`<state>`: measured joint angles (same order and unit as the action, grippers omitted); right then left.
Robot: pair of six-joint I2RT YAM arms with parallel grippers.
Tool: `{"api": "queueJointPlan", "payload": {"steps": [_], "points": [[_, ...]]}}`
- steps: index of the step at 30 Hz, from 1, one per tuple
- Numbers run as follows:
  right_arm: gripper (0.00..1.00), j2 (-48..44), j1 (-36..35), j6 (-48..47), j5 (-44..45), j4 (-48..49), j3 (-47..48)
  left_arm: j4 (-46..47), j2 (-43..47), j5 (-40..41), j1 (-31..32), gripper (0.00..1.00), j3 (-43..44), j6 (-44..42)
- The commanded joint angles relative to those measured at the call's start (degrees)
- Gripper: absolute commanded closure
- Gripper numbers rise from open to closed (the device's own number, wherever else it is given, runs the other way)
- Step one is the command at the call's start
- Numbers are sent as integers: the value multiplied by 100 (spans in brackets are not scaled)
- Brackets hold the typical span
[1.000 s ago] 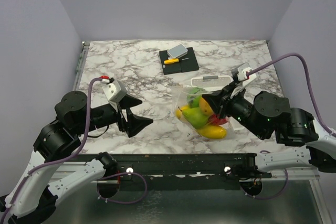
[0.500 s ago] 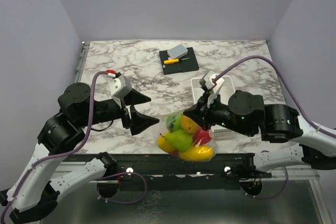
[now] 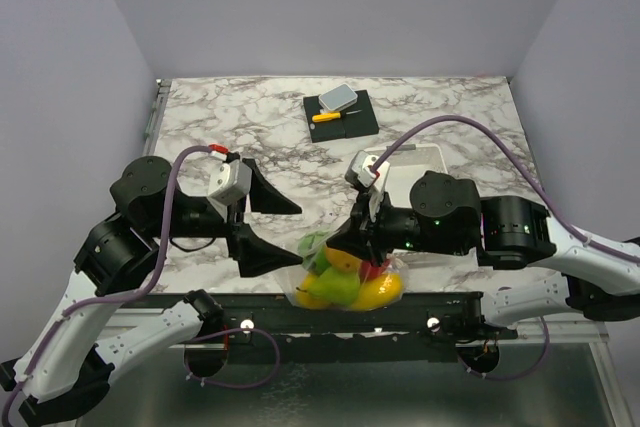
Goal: Place the food in the zip-top bag and seal the zipper
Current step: Place the zipper food storage bag at the center of the board.
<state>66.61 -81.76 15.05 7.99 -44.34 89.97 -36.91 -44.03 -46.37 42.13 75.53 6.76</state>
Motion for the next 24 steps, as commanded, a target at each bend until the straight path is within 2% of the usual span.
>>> {"api": "queueJointPlan", "payload": {"steps": [1, 16, 20, 24], "points": [[99, 37, 0, -41, -319, 545, 332, 148, 41, -471, 23, 9, -205, -116], [99, 224, -3, 21, -406, 722, 748, 171, 104, -356, 16, 10, -666, -99], [99, 171, -1, 30, -363, 747, 783, 173, 129, -321, 18, 18, -829, -116], [99, 110, -3, 41, -342, 743, 772, 166, 157, -240, 18, 33, -928, -115]]}}
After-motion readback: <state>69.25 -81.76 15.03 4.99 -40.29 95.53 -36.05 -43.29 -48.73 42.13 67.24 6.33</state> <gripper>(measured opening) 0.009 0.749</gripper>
